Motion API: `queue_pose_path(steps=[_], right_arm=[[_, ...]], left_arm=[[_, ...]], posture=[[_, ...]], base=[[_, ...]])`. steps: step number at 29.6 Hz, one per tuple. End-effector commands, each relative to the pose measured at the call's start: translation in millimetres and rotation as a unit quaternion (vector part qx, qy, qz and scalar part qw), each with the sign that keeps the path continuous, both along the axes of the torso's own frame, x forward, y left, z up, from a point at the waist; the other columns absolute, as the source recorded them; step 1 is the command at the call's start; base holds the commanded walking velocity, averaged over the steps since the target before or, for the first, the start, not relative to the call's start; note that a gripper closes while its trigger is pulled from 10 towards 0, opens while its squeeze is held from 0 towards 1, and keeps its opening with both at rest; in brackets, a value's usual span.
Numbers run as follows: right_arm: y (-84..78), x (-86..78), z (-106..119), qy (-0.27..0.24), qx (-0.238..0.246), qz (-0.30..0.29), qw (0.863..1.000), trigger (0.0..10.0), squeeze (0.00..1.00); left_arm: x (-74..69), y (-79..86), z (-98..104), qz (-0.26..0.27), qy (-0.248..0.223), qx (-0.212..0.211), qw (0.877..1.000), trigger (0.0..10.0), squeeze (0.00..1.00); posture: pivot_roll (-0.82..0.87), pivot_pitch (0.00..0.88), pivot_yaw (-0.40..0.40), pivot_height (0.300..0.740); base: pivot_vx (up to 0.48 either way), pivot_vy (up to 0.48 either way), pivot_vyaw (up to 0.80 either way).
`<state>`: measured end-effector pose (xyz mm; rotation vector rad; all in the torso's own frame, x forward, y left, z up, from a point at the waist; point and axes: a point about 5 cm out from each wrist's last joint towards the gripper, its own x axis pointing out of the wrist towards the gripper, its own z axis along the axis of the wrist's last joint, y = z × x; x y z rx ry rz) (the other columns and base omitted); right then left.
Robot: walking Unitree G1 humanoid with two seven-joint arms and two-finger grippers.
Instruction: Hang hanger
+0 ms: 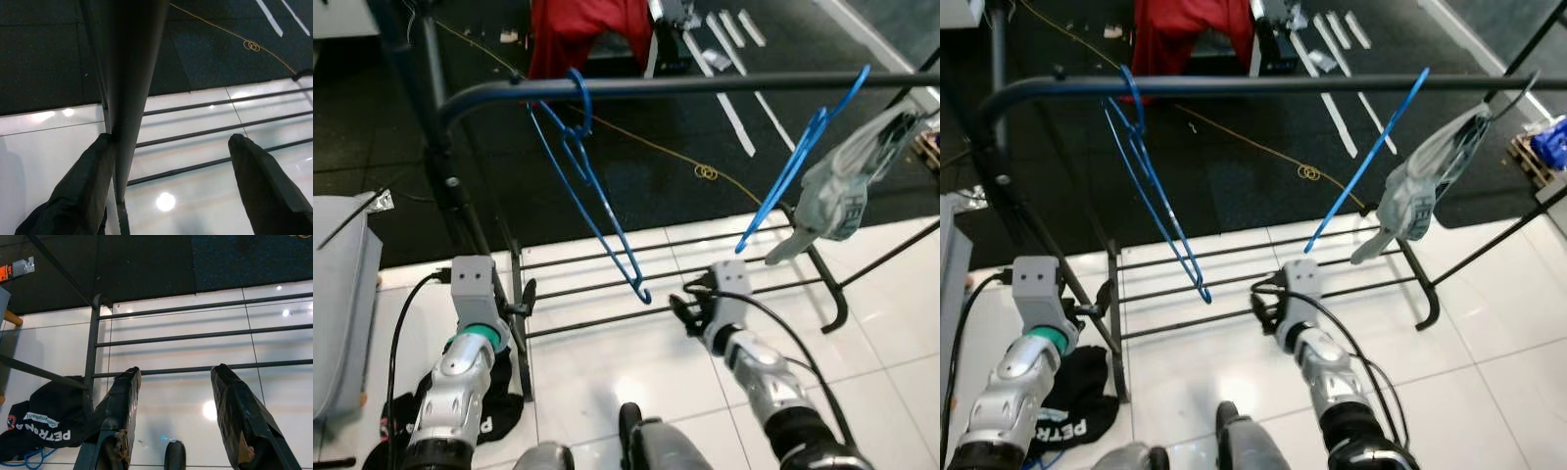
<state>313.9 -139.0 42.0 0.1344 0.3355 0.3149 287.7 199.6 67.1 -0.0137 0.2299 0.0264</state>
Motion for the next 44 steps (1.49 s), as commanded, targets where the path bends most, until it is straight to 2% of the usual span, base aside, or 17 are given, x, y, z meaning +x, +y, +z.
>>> queue_pose_path(steps=[1,7,10,15,18,19,21,22,28,29,31,32,35,37,39,41,44], right_arm=[[2.7,-6.5,-10,0.02,0.004,0.002,1.0,10.0,0.0],[4.7,-7.0,-10,0.022,0.005,0.01,1.0,10.0,0.0],[4.5,-7.8,-11,0.024,0.003,0.012,1.0,10.0,0.0],[4.6,-7.9,-12,0.027,-0.002,0.019,0.999,10.0,0.0],[5.4,-8.0,-12,0.027,0.001,0.019,0.999,10.0,0.0],[7.5,-8.8,-13,0.031,-0.016,0.035,0.999,10.0,0.0],[8.0,-9.0,-14,0.032,-0.022,0.04,0.998,10.0,0.0],[8.6,-8.5,-13,0.029,-0.019,0.04,0.999,10.0,0.0],[8.1,-7.5,-12,0.025,-0.015,0.036,0.999,10.0,0.0],[7.7,-7.5,-12,0.025,-0.015,0.035,0.999,10.0,0.0],[7.7,-7.5,-12,0.025,-0.015,0.035,0.999,10.0,0.0],[7.6,-7.3,-11,0.022,-0.016,0.037,0.999,10.0,0.0],[8.3,-7.4,-10,0.018,-0.019,0.042,0.999,10.0,0.0],[8.3,-7.4,-10,0.018,-0.019,0.042,0.999,10.0,0.0],[9.8,-8.4,-10,0.014,-0.019,0.045,0.999,10.0,0.0],[9.2,-8.7,-11,0.016,-0.013,0.039,0.999,10.0,0.0],[7.9,-8.9,-12,0.018,-0.012,0.035,0.999,10.0,0.0]], left_arm=[[-0.6,-10.8,-2,-0.027,0.003,0.001,1.0,10.0,0.0],[-1.3,-10.9,-2,-0.03,-0.003,0.004,1.0,10.0,0.0],[-5.7,-8.8,-8,-0.031,0.008,0.036,0.999,10.0,0.0],[-10.0,4.6,-14,-0.011,0.03,0.058,0.998,10.0,0.0],[-10.0,12.9,-13,0.013,0.028,0.074,0.997,10.0,0.0],[-9.8,22.3,-11,0.043,0.026,0.073,0.996,10.0,0.0],[-9.8,24.7,-11,0.05,0.026,0.071,0.996,10.0,0.0],[-10.6,33.7,-10,0.078,0.024,0.079,0.993,10.0,0.0],[-13.9,46.8,-7,0.122,0.019,0.083,0.989,10.0,0.0],[-16.5,52.4,-7,0.146,0.021,0.08,0.986,10.0,0.0],[-16.5,52.4,-7,0.146,0.021,0.08,0.986,10.0,0.0],[-20.0,58.3,-9,0.171,0.026,0.074,0.982,10.0,0.0],[-23.4,62.9,-10,0.183,0.031,0.072,0.98,10.0,0.0],[-23.4,62.9,-10,0.183,0.031,0.072,0.98,10.0,0.0],[-30.7,65.0,-15,0.14,0.045,0.077,0.986,10.0,0.0],[-34.4,66.5,-16,0.121,0.05,0.089,0.987,10.0,0.0],[-38.5,70.4,-16,0.116,0.055,0.097,0.987,10.0,0.0]], posture=[[0.01,0.169,-0.035,0.74],[0.02,0.165,-0.038,0.74],[0.02,0.16,-0.04,0.74],[0.02,0.165,-0.042,0.74],[0.02,0.165,-0.042,0.74],[0.02,0.166,-0.042,0.74],[0.02,0.166,-0.042,0.74],[0.02,0.171,-0.044,0.74],[0.02,0.178,-0.045,0.74],[0.02,0.178,-0.045,0.74],[0.02,0.178,-0.045,0.74],[0.02,0.181,-0.045,0.74],[0.02,0.187,-0.044,0.74],[0.02,0.187,-0.044,0.74],[0.03,0.192,-0.041,0.74],[0.03,0.192,-0.041,0.74],[0.03,0.192,-0.041,0.74]], base=[[0.0,0.0,-0.8],[0.0,0.0,-0.8],[0.0,0.0,-0.8],[0.0,0.0,-0.8],[0.0,0.0,-0.8],[0.0,0.0,0.0],[0.0,0.0,0.0],[0.0,0.0,0.0],[0.0,0.0,0.0],[0.0,0.0,0.0],[0.0,0.0,0.0],[0.0,0.0,0.0],[0.0,0.0,0.0],[0.0,0.0,0.0],[0.0,0.0,0.0],[0.0,0.0,0.0],[0.0,0.0,0.0]])
